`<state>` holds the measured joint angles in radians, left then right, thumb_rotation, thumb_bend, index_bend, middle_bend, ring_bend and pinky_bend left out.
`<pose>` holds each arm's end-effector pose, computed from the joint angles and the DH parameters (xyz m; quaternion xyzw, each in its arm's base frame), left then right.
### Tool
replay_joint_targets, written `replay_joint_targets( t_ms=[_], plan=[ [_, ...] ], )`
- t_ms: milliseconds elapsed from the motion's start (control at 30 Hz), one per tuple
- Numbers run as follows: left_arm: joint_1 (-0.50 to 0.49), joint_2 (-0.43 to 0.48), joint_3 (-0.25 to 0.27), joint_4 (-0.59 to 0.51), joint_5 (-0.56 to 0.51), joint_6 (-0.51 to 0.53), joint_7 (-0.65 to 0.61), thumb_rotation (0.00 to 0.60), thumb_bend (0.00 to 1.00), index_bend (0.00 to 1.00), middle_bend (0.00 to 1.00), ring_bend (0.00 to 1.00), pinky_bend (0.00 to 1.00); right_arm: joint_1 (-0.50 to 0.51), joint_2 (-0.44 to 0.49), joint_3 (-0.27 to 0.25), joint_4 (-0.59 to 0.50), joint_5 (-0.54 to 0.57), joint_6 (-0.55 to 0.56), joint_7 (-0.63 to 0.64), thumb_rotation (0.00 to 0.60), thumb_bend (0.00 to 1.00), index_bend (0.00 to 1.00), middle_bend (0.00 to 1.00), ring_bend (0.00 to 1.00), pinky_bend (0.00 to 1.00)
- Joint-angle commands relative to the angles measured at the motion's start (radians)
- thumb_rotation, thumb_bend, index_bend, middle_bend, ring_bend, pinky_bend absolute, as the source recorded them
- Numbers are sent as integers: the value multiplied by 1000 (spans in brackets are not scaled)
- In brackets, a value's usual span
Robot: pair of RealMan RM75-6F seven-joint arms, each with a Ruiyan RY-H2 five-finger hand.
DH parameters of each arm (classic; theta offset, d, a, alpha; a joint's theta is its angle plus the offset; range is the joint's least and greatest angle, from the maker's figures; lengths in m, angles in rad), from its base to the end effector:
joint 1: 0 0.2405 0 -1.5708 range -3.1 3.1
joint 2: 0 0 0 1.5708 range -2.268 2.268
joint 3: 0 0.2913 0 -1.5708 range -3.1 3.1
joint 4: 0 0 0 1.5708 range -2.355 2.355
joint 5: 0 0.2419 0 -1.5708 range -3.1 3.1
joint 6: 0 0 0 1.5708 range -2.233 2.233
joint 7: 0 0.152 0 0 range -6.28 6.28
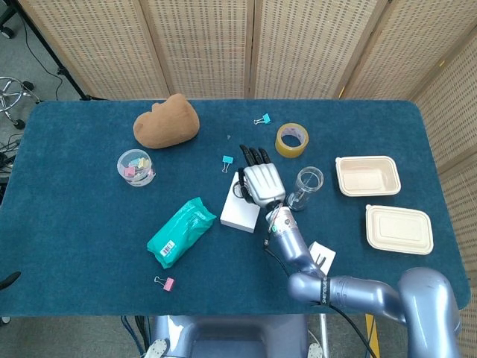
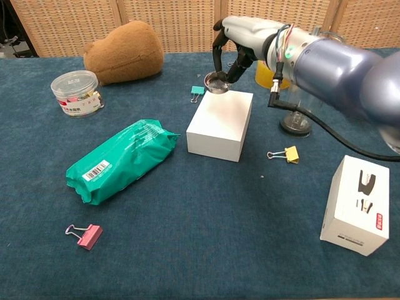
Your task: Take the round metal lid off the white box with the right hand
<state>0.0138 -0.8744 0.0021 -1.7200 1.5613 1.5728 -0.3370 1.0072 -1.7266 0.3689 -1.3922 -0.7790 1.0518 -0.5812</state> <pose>-0.3527 0.1466 0.2215 -0.5433 -0.4497 -0.4398 0.5560 -0.0490 -0.4389 -0.0671 0.6916 -0.3760 0.4193 0.4522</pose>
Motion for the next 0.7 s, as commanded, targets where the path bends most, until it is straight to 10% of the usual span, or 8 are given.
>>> replay_joint_targets(
  t_ms=[33,700],
  plan=[
    [2,-1,1,-2,3,4,0,600,43,0,0,0,0,-14,74,32,-108,-21,42,-8,600,672,642,0,0,0],
    [8,-15,5,-17,14,14,44,600,43,0,0,0,0,-133,443,50,-409,47,95,-13,600,675,643,0,0,0]
  ],
)
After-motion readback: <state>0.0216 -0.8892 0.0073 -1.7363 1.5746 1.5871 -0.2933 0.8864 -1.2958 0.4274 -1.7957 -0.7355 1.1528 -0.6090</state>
